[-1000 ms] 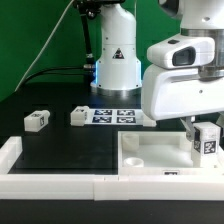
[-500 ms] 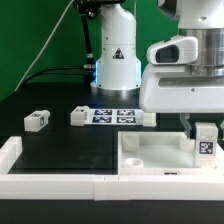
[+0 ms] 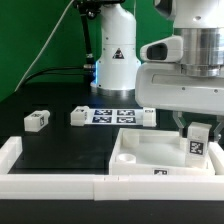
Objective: Assemble one leg
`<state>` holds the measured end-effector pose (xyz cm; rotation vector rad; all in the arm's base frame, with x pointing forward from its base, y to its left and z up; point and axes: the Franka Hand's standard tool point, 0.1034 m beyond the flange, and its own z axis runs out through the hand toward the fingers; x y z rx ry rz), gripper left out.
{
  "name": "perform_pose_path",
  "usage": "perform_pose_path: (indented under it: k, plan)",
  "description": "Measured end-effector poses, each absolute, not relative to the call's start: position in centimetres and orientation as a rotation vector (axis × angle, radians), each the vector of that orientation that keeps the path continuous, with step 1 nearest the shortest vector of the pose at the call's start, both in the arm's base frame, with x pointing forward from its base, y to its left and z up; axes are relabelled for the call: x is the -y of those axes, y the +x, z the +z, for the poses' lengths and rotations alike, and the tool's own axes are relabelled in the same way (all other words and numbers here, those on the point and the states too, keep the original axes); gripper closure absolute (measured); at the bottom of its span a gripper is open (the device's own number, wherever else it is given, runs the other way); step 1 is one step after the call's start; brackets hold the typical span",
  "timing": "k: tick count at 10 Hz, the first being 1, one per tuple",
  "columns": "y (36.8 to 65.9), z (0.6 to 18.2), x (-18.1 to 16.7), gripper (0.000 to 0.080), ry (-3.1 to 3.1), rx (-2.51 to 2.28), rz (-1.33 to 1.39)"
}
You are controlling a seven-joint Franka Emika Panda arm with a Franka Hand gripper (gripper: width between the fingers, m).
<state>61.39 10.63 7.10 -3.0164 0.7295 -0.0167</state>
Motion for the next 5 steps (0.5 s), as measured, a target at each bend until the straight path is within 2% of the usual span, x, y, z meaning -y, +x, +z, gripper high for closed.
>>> perform_pose_path:
  k: [3,4,5]
  plan:
    - [61.46,7.09,-10.13,0.0503,-2.992,-0.836,-0.017]
    - [61.44,7.03,-10.18,0.0343,-2.995,-0.824,-0.016]
    - [61.43,7.01,-10.19,0.0343,-2.995,-0.824,-0.016]
